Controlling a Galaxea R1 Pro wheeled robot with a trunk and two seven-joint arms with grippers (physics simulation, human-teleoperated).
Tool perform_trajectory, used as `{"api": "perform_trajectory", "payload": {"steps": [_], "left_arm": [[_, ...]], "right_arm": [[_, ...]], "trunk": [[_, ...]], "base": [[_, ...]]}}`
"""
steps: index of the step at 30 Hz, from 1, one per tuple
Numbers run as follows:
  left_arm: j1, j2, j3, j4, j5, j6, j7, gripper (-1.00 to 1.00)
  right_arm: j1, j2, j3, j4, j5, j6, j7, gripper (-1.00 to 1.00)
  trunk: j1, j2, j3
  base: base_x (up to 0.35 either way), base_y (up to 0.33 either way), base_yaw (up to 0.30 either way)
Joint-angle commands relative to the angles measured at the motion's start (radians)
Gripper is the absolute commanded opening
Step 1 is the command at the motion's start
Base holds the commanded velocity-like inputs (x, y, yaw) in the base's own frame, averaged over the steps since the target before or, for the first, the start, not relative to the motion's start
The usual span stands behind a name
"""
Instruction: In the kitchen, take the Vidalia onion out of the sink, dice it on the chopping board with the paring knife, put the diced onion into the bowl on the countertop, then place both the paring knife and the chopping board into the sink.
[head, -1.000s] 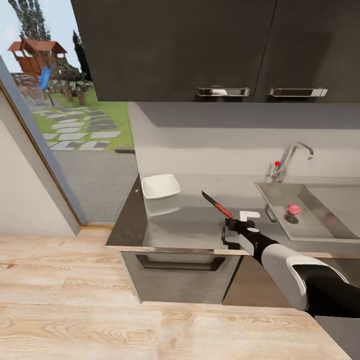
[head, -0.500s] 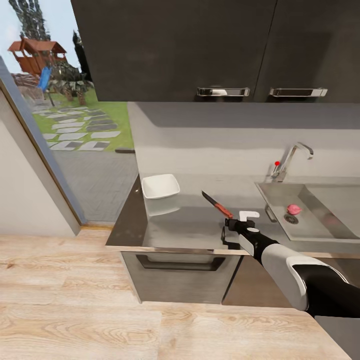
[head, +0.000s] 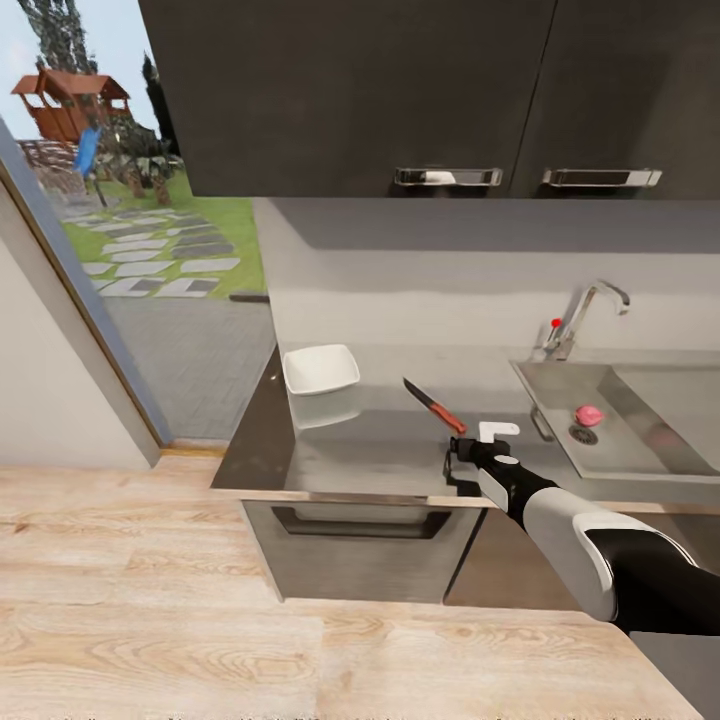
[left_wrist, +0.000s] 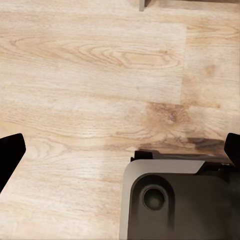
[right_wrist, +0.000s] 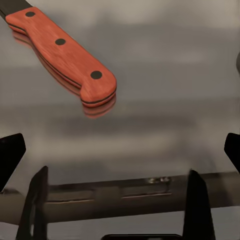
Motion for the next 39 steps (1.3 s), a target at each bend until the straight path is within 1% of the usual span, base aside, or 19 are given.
{"api": "perform_trajectory", "payload": {"steps": [1, 13, 18, 32, 39], "left_arm": [[0.0, 0.0, -0.002, -0.001, 0.007, -0.002, 0.0, 1.0], [0.0, 0.0, -0.001, -0.001, 0.007, -0.002, 0.0, 1.0], [0.0, 0.0, -0.002, -0.001, 0.007, -0.002, 0.0, 1.0], [0.0, 0.0, -0.001, -0.001, 0.007, -0.002, 0.0, 1.0], [0.0, 0.0, -0.001, -0.001, 0.007, -0.002, 0.0, 1.0]], "right_arm": [[-0.001, 0.0, 0.0, 0.001, -0.003, -0.004, -0.001, 1.0], [-0.001, 0.0, 0.0, 0.001, -0.003, -0.004, -0.001, 1.0], [-0.001, 0.0, 0.0, 0.001, -0.004, -0.004, -0.001, 1.0], [-0.001, 0.002, 0.0, 0.001, -0.005, -0.004, -0.001, 1.0], [-0.001, 0.002, 0.0, 0.001, -0.005, -0.004, -0.001, 1.0]], "trunk": [[0.001, -0.002, -0.003], [0.001, -0.002, -0.017], [0.001, -0.002, -0.02], [0.001, -0.002, -0.02], [0.001, -0.002, -0.02]], "base": [[0.0, 0.0, 0.0], [0.0, 0.0, 0.0], [0.026, 0.0, 0.0], [0.239, -0.069, 0.0], [0.067, -0.006, 0.0]]}}
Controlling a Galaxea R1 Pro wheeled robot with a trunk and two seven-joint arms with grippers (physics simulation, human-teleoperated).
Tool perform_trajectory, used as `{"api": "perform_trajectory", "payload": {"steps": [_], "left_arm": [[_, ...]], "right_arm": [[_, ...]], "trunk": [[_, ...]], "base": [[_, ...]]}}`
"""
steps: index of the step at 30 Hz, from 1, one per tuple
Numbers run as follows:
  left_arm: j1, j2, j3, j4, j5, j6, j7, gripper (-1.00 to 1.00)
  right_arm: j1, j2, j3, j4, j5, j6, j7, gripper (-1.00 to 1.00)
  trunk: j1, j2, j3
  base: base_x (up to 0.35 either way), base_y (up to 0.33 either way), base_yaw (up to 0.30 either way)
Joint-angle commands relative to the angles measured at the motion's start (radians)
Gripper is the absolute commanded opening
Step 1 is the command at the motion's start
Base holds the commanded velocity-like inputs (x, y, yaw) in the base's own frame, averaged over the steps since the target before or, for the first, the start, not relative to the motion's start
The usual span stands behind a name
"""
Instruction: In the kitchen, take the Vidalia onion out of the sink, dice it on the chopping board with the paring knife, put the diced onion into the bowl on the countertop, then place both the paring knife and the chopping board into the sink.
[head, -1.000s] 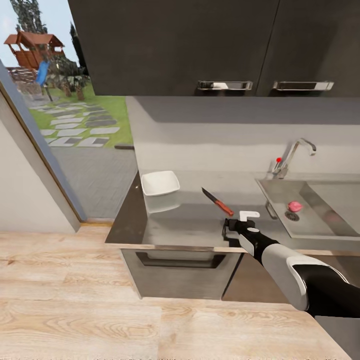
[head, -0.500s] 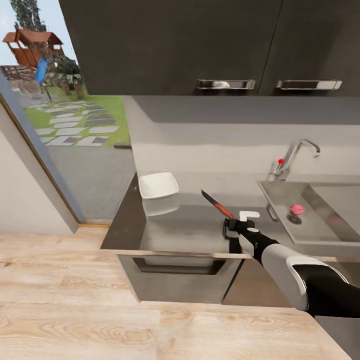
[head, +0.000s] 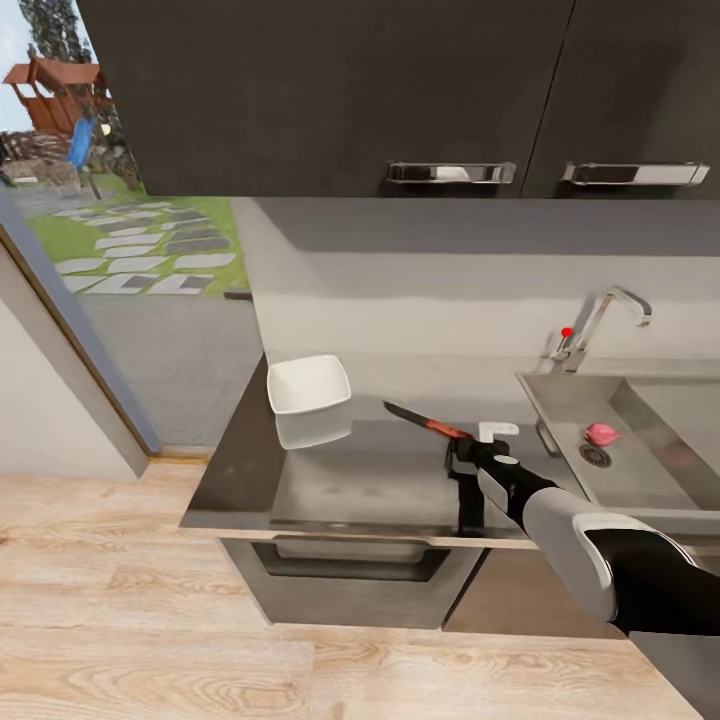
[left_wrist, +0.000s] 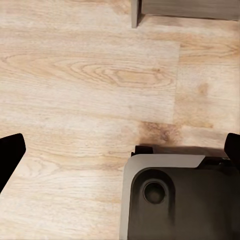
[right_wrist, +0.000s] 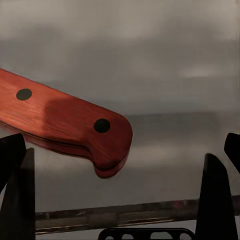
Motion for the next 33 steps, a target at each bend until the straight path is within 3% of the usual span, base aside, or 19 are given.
{"api": "perform_trajectory", "payload": {"steps": [1, 33], "left_arm": [[0.0, 0.0, -0.002, -0.001, 0.007, -0.002, 0.0, 1.0], [0.0, 0.0, -0.002, -0.001, 0.007, -0.002, 0.0, 1.0]], "right_arm": [[-0.001, 0.0, 0.0, 0.001, -0.004, -0.004, -0.001, 1.0], [-0.001, 0.004, 0.002, 0.001, -0.004, -0.004, -0.001, 1.0]], "trunk": [[0.001, -0.002, -0.002], [0.001, -0.002, -0.002]], "base": [[0.005, 0.0, 0.0], [0.0, 0.063, 0.0]]}}
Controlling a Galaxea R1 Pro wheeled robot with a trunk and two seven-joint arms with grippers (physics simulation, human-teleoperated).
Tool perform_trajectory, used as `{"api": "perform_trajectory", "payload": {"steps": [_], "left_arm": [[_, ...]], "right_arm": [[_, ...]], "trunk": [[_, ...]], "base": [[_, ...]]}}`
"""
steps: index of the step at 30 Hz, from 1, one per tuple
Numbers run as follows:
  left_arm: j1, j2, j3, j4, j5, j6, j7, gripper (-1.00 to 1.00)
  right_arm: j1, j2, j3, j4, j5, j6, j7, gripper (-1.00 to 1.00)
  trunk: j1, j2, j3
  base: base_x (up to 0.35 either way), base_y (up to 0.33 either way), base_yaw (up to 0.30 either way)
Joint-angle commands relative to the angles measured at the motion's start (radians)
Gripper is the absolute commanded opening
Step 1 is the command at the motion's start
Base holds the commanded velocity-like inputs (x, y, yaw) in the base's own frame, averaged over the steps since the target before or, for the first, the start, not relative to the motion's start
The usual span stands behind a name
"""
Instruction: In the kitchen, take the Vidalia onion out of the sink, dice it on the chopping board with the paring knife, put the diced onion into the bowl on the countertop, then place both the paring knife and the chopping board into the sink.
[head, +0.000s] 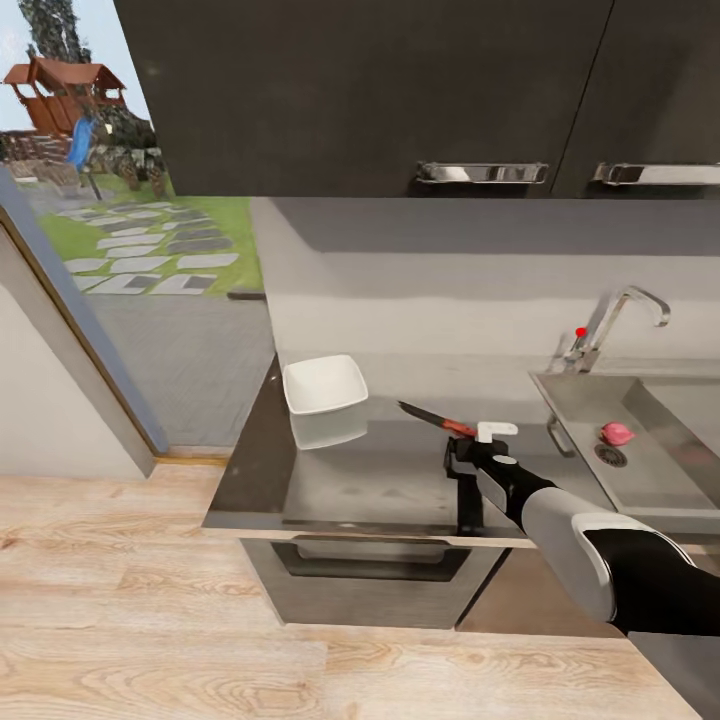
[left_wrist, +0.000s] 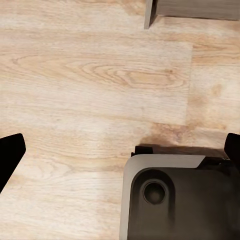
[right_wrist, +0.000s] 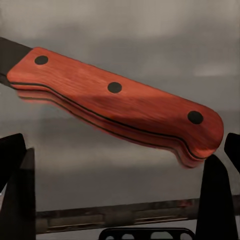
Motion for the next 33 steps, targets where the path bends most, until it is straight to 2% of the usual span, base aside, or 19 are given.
{"api": "perform_trajectory", "payload": {"steps": [1, 9, 33], "left_arm": [[0.0, 0.0, -0.002, -0.001, 0.007, -0.002, 0.0, 1.0], [0.0, -0.001, -0.002, 0.0, 0.005, -0.002, 0.0, 1.0], [0.0, -0.001, -0.002, 0.0, 0.005, -0.002, 0.0, 1.0]], "right_arm": [[-0.001, 0.0, 0.001, 0.001, -0.003, -0.004, -0.001, 1.0], [-0.001, 0.001, 0.001, 0.001, -0.003, -0.004, -0.001, 1.0], [-0.001, 0.002, 0.001, 0.001, -0.003, -0.004, -0.001, 1.0]], "trunk": [[0.001, -0.002, -0.002], [0.001, -0.002, -0.002], [0.001, -0.002, -0.002]], "base": [[0.0, 0.011, 0.0], [0.054, -0.039, 0.0], [0.207, -0.197, 0.0]]}}
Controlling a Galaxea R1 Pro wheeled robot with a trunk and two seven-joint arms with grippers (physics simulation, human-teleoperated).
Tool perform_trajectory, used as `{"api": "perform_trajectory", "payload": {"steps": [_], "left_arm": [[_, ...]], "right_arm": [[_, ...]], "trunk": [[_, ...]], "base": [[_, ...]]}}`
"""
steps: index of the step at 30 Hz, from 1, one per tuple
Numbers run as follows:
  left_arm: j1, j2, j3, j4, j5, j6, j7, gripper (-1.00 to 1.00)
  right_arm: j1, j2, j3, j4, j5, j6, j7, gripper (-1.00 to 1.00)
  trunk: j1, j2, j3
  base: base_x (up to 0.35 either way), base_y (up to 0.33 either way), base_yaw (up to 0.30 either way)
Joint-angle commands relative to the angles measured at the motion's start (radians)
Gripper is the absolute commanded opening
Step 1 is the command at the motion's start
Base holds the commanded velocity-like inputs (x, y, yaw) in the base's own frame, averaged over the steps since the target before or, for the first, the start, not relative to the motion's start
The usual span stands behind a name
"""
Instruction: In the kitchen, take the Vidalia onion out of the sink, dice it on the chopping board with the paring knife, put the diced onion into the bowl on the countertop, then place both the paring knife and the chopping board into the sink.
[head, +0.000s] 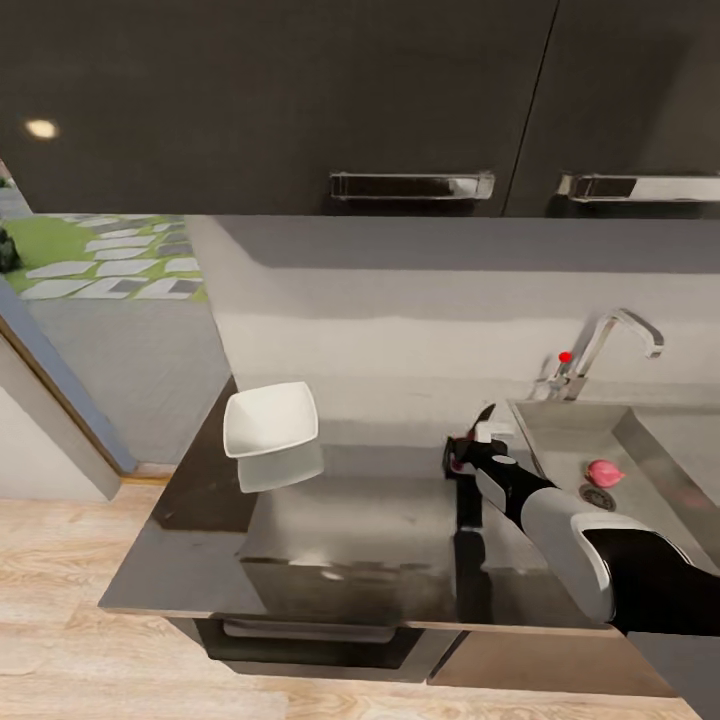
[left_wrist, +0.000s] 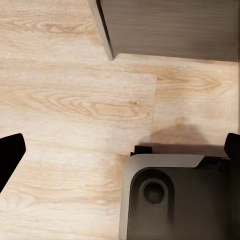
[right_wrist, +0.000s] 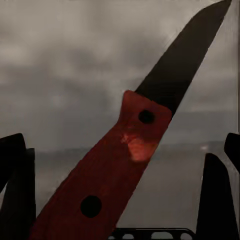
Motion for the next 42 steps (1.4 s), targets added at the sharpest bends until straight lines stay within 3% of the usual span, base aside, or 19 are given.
{"api": "perform_trajectory", "payload": {"steps": [1, 12, 26, 42], "left_arm": [[0.0, 0.0, -0.001, -0.001, 0.006, -0.002, 0.0, 1.0], [0.0, 0.0, -0.001, -0.001, 0.006, -0.002, 0.0, 1.0], [0.0, 0.0, -0.001, -0.001, 0.006, -0.002, 0.0, 1.0], [0.0, 0.002, -0.001, -0.001, 0.006, -0.002, 0.0, 1.0]], "right_arm": [[-0.001, 0.0, 0.001, 0.001, -0.003, -0.004, -0.001, 1.0], [-0.001, 0.0, 0.001, 0.001, -0.003, -0.004, -0.001, 1.0], [-0.001, 0.004, 0.001, 0.001, -0.003, -0.004, -0.001, 1.0], [-0.001, 0.006, 0.001, 0.001, -0.003, -0.004, -0.001, 1.0]], "trunk": [[0.001, -0.002, -0.002], [0.001, -0.002, -0.002], [0.001, -0.002, -0.002], [0.001, -0.002, -0.002]], "base": [[0.058, -0.057, 0.0], [-0.007, -0.011, 0.0], [-0.249, 0.0, 0.0], [-0.016, 0.0, 0.0]]}}
